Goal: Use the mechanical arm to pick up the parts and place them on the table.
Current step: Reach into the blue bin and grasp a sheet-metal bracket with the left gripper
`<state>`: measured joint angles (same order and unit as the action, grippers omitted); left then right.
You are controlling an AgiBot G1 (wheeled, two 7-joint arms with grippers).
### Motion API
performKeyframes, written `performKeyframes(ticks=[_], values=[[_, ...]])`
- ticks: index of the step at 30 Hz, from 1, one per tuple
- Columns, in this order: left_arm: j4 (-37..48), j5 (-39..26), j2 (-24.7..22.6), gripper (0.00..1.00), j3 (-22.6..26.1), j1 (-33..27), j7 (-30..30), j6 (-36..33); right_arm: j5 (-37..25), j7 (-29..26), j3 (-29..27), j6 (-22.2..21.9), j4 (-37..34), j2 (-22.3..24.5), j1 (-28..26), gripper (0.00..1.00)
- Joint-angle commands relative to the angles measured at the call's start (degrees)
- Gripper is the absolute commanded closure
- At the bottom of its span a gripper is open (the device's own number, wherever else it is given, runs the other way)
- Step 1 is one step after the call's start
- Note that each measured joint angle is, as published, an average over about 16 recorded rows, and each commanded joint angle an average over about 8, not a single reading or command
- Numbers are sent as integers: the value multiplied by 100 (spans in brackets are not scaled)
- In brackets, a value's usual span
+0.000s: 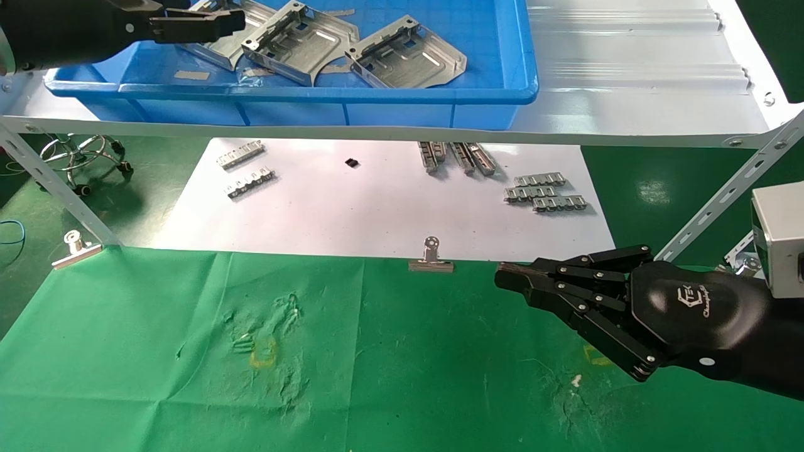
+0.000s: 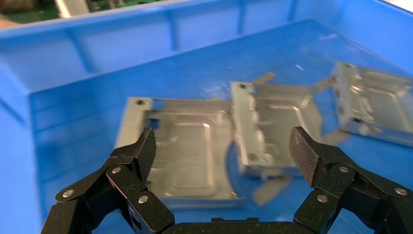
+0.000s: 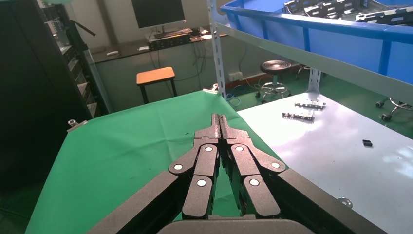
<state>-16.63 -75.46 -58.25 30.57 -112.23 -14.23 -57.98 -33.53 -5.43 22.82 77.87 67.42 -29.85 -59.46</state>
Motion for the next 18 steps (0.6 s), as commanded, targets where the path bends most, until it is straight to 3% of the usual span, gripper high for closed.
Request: performKeyframes(ticks=[1,3,7,9,12,18], values=[[314,-61,-86,15,25,-139,63,92,0,0,0,0,0,0,0,100],[511,-91,-163,32,30,-197,210,250,0,0,0,0,0,0,0,100],[799,-159,-315,76,54,-267,562,569,0,0,0,0,0,0,0,100],[917,-181,-394,89,60,-287,730,736,0,0,0,0,0,0,0,100],[1067,-201,-514,100,60,-312,944,1025,0,0,0,0,0,0,0,100],[1317,-185,-754,100,30,-331,1181,1704,0,0,0,0,0,0,0,100]])
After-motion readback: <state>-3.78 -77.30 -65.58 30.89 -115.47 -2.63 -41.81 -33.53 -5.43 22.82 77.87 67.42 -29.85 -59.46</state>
